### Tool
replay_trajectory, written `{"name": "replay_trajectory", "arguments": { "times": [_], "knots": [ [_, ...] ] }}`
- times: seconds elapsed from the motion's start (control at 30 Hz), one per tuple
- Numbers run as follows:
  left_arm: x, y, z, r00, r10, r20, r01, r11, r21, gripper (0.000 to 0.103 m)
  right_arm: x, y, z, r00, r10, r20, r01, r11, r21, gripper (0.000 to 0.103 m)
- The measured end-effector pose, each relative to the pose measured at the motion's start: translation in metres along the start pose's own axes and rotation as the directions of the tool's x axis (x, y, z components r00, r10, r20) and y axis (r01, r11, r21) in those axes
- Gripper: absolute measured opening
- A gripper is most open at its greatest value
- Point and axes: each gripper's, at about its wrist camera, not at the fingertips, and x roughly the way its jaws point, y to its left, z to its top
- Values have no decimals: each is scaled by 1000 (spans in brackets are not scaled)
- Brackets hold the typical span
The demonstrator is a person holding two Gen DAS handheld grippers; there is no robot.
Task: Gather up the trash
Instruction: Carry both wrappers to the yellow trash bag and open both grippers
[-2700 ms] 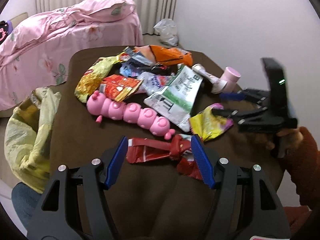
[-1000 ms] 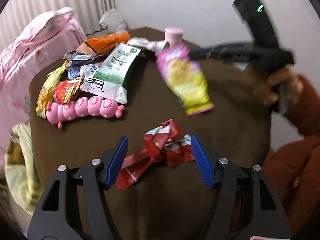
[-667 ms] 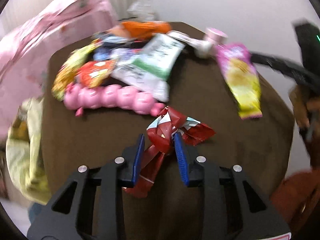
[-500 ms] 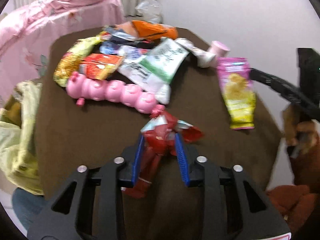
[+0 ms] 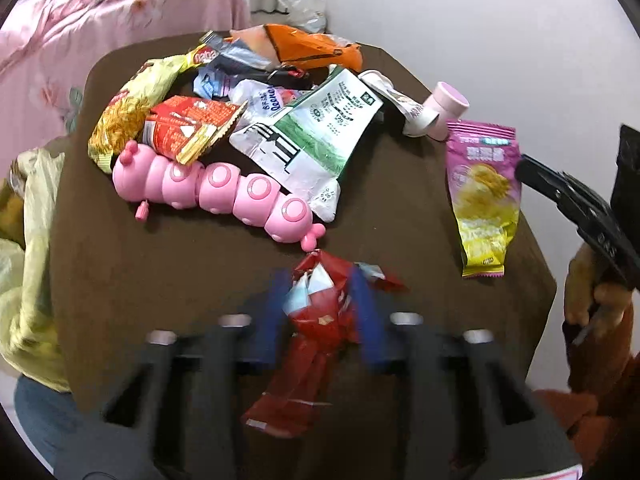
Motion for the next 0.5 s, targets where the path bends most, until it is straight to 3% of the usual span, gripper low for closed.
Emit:
{"name": "replay_trajectory", "arguments": {
  "times": [0.13,0.23,0.33,0.5],
  "knots": [
    [-27,-8,-2,994,27,103,-28,1000,6,26,-8,4,6,1000,3,21,-3,1000,-17,5],
    [-57,-12,-5,977,68,202,-71,997,6,26,-14,9,12,999,6,42,-5,1000,-29,5],
    [-78,-11,-9,953,110,284,-112,994,-7,26,-18,15,18,998,15,59,-13,999,-41,5],
    [-111,6,-14,888,197,415,-177,980,-86,26,-21,39,37,995,38,88,-29,995,-96,5]
  ]
}}
